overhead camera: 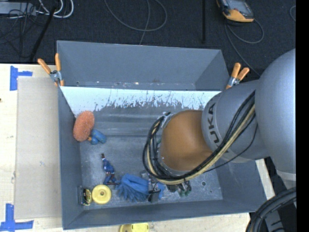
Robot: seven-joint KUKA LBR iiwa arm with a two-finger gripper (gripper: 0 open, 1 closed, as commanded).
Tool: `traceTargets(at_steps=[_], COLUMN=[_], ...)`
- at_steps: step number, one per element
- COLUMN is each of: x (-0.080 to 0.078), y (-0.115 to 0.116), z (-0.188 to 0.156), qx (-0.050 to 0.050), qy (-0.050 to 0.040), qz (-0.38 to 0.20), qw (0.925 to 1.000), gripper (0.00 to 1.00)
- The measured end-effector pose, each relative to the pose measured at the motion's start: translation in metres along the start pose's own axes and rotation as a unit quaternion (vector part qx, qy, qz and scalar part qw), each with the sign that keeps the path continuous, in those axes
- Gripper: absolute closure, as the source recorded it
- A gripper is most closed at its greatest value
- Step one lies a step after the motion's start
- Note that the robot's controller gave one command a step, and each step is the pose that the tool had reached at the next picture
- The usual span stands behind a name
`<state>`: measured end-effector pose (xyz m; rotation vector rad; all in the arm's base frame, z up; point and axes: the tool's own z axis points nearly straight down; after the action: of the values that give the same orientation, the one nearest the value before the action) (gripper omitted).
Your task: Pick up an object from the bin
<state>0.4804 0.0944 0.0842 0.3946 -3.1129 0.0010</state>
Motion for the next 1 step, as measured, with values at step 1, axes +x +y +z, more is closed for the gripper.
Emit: traceTargets(at_steps=[1], x=[0.0007], y=[0.0014], z=[-0.0368], qx=[-0.001], qy=[0.004], qz=[-0.003], qw=[1.0], gripper=[1.0])
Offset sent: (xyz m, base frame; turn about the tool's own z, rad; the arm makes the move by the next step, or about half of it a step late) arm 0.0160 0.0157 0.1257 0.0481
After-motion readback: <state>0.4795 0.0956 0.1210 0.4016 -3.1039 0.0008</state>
